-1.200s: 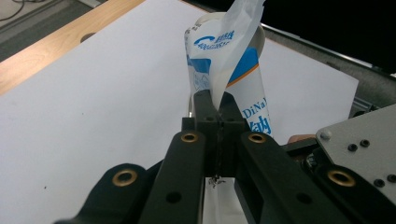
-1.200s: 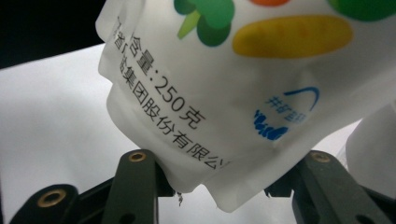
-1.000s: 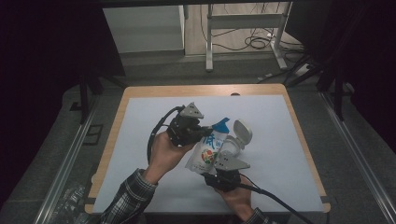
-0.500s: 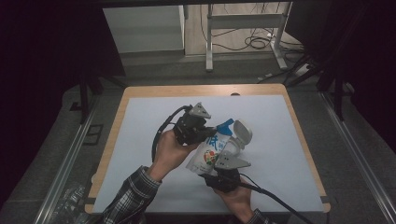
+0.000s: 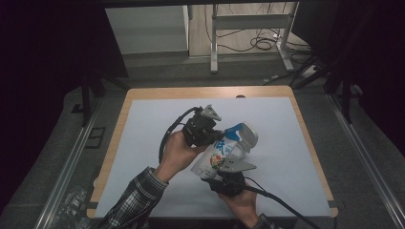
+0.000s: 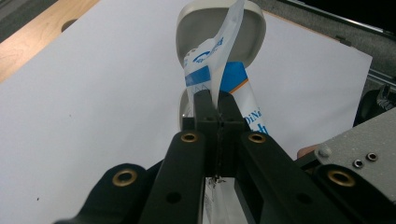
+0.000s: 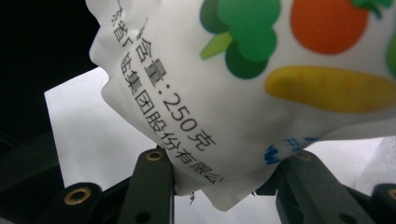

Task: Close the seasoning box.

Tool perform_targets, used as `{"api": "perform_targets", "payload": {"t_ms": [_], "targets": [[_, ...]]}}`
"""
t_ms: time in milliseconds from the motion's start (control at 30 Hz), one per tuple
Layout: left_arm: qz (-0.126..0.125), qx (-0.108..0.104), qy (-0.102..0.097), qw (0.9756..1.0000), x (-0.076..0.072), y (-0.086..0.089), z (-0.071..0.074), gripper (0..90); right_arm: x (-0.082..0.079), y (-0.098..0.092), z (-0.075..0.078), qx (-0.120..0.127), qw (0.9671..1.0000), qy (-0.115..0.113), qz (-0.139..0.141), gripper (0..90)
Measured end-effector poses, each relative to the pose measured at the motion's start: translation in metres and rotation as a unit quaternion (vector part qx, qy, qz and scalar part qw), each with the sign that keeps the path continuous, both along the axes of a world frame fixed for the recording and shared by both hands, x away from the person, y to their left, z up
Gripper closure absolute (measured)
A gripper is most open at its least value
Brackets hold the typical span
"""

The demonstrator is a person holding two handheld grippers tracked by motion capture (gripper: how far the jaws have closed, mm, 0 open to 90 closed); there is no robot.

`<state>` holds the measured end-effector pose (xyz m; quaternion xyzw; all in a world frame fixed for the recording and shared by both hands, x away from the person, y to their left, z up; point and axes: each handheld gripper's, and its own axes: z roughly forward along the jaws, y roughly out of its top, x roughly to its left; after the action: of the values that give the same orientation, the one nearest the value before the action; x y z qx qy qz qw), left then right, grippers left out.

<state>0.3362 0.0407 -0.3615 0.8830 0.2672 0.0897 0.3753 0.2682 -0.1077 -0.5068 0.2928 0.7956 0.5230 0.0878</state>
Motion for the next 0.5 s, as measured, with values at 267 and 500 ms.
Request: {"api": "perform_targets", "payload": {"t_ms": [267, 500], "targets": [[-0.007, 0.003, 0.009, 0.9999, 0.005, -0.0046, -0.0017, 90.0, 0.0009, -0.0002, 0.0003, 0.003, 1.0, -0.002, 0.008, 67.5], [-0.019, 0.02, 0.018, 0.9995, 0.009, -0.0096, -0.0029, 90.0, 0.0003, 0.0008, -0.0003, 0.003, 0.9999, -0.004, 0.014, 68.1]]}}
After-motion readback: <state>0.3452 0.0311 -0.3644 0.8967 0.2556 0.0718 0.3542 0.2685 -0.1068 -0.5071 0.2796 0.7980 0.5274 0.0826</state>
